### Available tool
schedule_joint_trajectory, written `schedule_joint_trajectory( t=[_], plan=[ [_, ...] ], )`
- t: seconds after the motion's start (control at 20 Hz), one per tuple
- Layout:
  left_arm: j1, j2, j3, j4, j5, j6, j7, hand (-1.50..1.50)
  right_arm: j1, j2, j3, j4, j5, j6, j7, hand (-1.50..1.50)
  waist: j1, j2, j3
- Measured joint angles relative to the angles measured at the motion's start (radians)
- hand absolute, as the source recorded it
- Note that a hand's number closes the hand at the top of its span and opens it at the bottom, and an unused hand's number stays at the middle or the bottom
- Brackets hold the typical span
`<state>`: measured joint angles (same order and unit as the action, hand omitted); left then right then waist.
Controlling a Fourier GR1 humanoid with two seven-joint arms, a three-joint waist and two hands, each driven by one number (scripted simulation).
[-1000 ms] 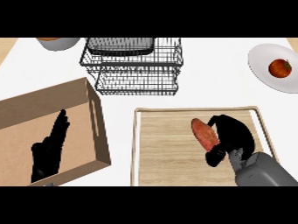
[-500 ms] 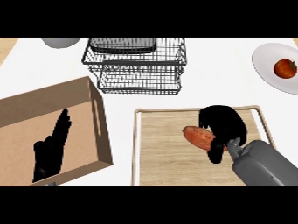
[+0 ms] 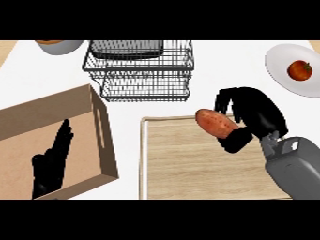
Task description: Pick the sweet potato from the tray and place it in the tiered basket
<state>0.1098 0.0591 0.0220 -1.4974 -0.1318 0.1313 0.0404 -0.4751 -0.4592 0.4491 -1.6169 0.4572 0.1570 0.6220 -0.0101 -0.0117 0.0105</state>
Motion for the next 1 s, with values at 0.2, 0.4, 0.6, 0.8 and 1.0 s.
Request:
schedule_joint_trajectory(
  t=[0.2, 0.4, 0.6, 0.8, 1.0],
  plan=[
    [0.006, -0.003, 0.013, 0.0, -0.003, 0.0, -0.006, 0.0, -0.022, -0.008, -0.127, -0.16, -0.082, -0.01, 0.054, 1.5, -0.011, -0.004, 0.0],
    [0.007, -0.009, 0.011, -0.008, -0.011, -0.005, 0.005, 0.0, -0.08, -0.055, -0.221, -0.313, -0.117, 0.024, 0.116, 1.5, -0.009, -0.003, -0.002],
    [0.005, -0.013, 0.009, -0.012, -0.013, -0.017, 0.001, 0.0, -0.184, -0.089, -0.31, -0.361, -0.167, 0.094, 0.181, 1.5, 0.004, 0.001, -0.004],
    [-0.015, -0.014, 0.016, 0.005, -0.013, -0.024, -0.003, 0.0, -0.307, -0.077, -0.34, -0.341, -0.18, 0.133, 0.254, 1.5, 0.013, 0.003, -0.004],
    [-0.021, -0.02, 0.008, 0.004, -0.027, -0.021, 0.002, 0.0, -0.426, -0.045, -0.337, -0.263, -0.167, 0.148, 0.299, 1.5, 0.02, 0.004, -0.004]
  ],
)
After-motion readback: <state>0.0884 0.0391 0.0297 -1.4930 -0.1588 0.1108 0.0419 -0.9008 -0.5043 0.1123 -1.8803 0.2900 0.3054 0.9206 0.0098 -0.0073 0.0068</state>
